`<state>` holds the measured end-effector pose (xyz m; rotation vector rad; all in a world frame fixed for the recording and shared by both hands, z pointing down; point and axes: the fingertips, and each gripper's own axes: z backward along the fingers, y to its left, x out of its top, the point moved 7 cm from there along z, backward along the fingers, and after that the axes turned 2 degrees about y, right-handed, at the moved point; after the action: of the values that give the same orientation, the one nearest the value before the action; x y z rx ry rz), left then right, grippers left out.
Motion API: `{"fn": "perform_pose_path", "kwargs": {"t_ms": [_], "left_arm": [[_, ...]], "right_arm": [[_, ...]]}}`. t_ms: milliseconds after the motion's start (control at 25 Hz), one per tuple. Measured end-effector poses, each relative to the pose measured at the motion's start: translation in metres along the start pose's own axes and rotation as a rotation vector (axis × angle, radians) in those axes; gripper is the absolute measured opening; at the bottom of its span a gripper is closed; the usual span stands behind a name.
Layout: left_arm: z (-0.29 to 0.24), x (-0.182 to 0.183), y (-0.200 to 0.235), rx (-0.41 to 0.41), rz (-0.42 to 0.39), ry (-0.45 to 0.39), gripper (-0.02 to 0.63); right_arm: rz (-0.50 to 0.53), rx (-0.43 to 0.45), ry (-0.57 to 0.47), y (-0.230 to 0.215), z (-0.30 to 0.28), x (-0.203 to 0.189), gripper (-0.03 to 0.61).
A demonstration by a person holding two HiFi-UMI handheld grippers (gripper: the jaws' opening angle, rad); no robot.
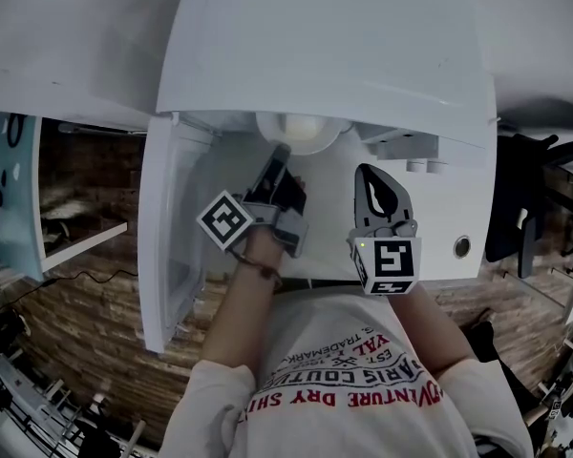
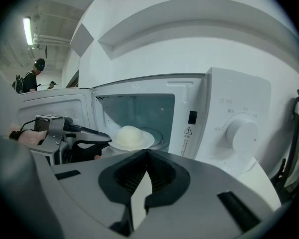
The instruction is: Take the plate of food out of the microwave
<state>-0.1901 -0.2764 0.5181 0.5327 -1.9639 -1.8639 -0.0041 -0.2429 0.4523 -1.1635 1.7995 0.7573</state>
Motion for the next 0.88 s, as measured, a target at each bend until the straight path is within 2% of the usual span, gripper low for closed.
{"fn": "perform_pose_path", "kwargs": {"t_ms": [200,880], "left_arm": [[0.016,-0.007,-0.019,-0.052,-0.006,0.025,0.012],[0.079,-0.035,-0.084,-0.145,-0.025,0.137,0.012]], "right_arm": [[0.0,-0.014,-0.007,0.004,0.011,-0.001,0.012],[-0.02,-0.118,-0.088,0.011,0.058,0.014,0.012]]}}
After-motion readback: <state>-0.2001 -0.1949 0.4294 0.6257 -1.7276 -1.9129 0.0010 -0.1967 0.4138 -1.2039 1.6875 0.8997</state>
